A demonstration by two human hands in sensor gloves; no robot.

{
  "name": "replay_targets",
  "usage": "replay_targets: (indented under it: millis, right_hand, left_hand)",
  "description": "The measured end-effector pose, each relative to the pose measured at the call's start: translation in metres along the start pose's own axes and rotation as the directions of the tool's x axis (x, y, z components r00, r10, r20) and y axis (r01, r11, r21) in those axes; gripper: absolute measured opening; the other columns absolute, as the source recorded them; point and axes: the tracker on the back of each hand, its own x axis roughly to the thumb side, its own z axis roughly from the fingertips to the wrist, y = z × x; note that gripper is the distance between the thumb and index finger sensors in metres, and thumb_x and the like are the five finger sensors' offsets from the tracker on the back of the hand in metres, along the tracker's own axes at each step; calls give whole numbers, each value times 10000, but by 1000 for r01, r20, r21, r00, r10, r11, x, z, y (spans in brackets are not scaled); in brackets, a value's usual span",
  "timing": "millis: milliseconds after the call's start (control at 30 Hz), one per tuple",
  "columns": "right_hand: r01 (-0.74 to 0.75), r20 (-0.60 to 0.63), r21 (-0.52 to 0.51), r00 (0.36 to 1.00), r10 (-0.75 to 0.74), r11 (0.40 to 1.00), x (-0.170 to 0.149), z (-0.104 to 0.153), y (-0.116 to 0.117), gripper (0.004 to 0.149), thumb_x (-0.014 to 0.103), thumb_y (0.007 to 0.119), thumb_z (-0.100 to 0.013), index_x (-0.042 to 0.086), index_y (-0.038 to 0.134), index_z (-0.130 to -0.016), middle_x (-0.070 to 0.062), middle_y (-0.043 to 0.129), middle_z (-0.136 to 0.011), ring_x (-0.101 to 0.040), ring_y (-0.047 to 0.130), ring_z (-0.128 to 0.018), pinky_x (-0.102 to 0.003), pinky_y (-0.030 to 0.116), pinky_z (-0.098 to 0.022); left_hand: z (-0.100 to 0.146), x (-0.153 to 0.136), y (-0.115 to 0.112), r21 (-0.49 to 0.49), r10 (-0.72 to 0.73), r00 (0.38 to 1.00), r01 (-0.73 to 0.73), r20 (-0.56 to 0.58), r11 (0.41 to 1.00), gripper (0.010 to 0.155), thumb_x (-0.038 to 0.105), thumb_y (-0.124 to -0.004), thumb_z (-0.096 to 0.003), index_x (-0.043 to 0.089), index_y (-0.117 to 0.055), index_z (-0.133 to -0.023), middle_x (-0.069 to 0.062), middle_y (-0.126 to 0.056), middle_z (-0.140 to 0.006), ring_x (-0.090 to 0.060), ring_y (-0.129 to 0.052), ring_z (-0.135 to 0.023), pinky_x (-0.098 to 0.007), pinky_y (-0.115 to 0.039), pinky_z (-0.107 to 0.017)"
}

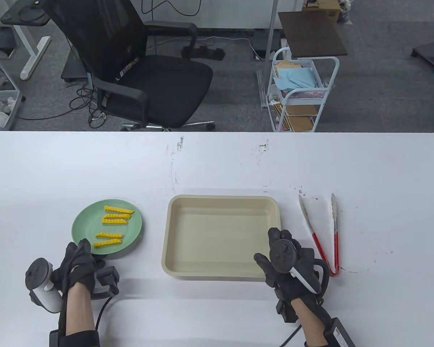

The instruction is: Hold plate and receive fries gripped by tongs from baking tray

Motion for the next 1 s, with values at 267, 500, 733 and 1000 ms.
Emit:
replay_targets:
  millis: [267,500,733,1000]
  right_hand:
    - [15,-8,4,1000,-15,1000,-2,0,-1,797,615,642,-459,198,347,-1071,-150,413,-1085,-464,613,-969,-691,554,-628]
    - [22,-11,2,1000,-22,1000,-3,-1,-2,796,613,643,-460,197,350,-1072,-151,413,-1085,-466,615,-967,-693,554,-626]
    - [27,-5,-15,1000,-27,1000,-3,0,-2,794,611,646,-459,199,353,-1071,-154,412,-1085,-468,611,-968,-695,551,-626]
    - [-48,49,-82,997,52,995,5,4,-2,788,606,654,-457,245,321,-1073,-114,350,-1105,-452,473,-1032,-720,481,-649]
  left_hand:
    - [8,5,-3,-63,-48,999,49,6,997,813,393,-534,-647,-94,-8,-1030,-348,-319,-1081,-509,-627,-930,-642,-555,-609]
    - [14,10,-5,-126,-51,999,53,15,991,816,420,-523,-651,-64,6,-1042,-368,-167,-1087,-565,-476,-971,-663,-468,-635]
    - [34,31,-25,-123,-267,941,296,207,947,804,470,-527,-650,-19,-56,-1082,-312,-196,-1114,-535,-495,-986,-659,-477,-650]
    - [81,49,-102,70,-587,482,732,650,678,780,531,-563,-629,88,-170,-1136,-188,-323,-1175,-518,-445,-1037,-693,-420,-677]
